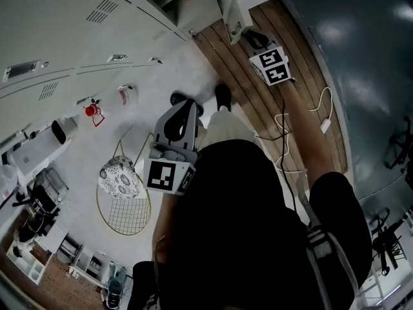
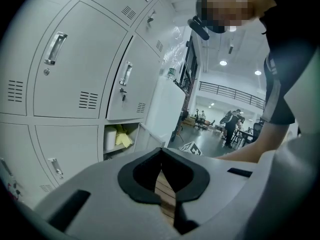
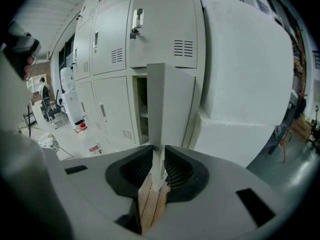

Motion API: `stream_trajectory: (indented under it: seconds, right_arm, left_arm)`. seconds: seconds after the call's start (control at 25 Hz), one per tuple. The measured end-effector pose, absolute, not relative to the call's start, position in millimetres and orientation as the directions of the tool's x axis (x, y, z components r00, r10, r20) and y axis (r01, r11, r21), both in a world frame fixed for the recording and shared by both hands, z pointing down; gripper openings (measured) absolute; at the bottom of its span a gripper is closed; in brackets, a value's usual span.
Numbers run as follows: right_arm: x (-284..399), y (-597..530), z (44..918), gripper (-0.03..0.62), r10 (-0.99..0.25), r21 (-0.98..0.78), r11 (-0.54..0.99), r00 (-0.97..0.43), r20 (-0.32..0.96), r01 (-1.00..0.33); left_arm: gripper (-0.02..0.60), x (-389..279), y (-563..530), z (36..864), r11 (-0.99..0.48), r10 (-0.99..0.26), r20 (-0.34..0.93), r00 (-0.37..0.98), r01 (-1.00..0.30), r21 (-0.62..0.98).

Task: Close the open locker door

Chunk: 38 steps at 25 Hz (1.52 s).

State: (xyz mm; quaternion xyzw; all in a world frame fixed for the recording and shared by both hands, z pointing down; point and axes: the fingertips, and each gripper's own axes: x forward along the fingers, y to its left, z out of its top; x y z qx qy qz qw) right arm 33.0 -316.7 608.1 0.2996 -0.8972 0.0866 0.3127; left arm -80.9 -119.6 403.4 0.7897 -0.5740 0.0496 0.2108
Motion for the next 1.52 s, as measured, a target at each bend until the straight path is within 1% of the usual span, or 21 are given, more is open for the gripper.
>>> stream_trajectory:
  seconds: [0.12, 0.68, 0.88, 1.0, 1.16, 1.52]
  right_arm:
    - [23, -313, 609, 0.067, -0.465, 0.021, 0.816, -0.635, 0.617, -0.577]
    - [-29, -300, 610, 0.067, -0.416, -0.023, 0.844, -0.683, 0.6, -0.535]
    - [-47, -298, 610, 0.064, -0.401, -0.035, 0.852, -0.694, 0.598, -0.523]
    - [-58, -297, 610, 0.064, -0.402, -0.05, 0.846, -0.696, 0.595, -0.531]
    - [-70, -298, 609, 0.064, -0.413, -0.069, 0.834, -0.701, 0.581, -0.548]
    - [-95, -301, 611, 0.064, -0.44, -0.061, 0.816, -0.686, 0.579, -0.575]
  left_arm:
    - [0.017, -85, -120, 403, -0.249, -0.887, 0.319, 0.334, -0.928, 0.277]
    - [0.017, -113, -124, 403, -0.23, -0.895, 0.309, 0.321, -0.927, 0.296]
    - [0.017, -125, -122, 406, -0.226, -0.89, 0.327, 0.317, -0.93, 0.289]
    - [0.017, -134, -120, 409, -0.217, -0.885, 0.345, 0.313, -0.933, 0.289]
    - [0.017, -145, -121, 406, -0.223, -0.892, 0.326, 0.313, -0.932, 0.285]
    - [0.017, -170, -118, 411, -0.233, -0.883, 0.337, 0.328, -0.928, 0.292]
